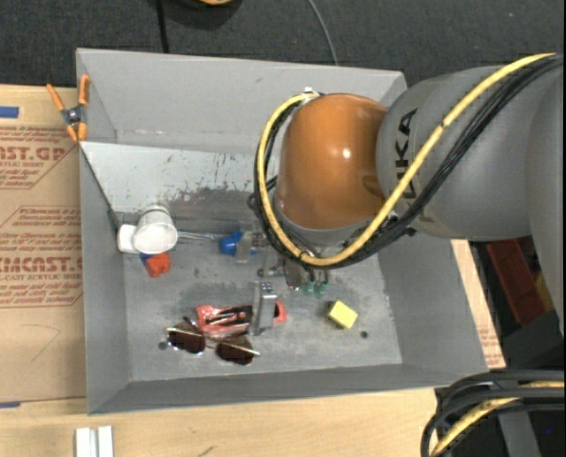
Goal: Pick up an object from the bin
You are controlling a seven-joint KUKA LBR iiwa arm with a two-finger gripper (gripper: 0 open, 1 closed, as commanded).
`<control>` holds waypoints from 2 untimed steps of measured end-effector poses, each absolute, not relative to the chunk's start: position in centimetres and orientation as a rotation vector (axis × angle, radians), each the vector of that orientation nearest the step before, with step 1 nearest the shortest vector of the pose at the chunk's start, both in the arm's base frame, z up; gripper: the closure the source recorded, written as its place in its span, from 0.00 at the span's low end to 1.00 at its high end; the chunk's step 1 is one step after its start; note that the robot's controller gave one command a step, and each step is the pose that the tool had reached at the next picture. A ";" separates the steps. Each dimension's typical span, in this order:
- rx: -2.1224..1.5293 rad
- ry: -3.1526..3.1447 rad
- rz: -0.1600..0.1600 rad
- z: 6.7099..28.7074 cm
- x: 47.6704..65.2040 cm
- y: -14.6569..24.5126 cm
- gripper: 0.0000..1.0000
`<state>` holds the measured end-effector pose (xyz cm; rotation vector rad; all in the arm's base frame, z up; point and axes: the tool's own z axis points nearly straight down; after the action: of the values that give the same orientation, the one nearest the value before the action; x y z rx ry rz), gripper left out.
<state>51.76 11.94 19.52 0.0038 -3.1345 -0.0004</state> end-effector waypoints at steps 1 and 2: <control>0.001 -3.142 -0.002 20.0 51.9 11.9 0.00; 0.083 -3.148 -0.003 16.8 52.1 12.1 0.00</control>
Offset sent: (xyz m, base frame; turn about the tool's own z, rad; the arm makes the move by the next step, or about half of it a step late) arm -0.0006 0.0056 -0.1194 -0.1798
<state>52.06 12.09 16.80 0.0826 -3.1479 -0.0031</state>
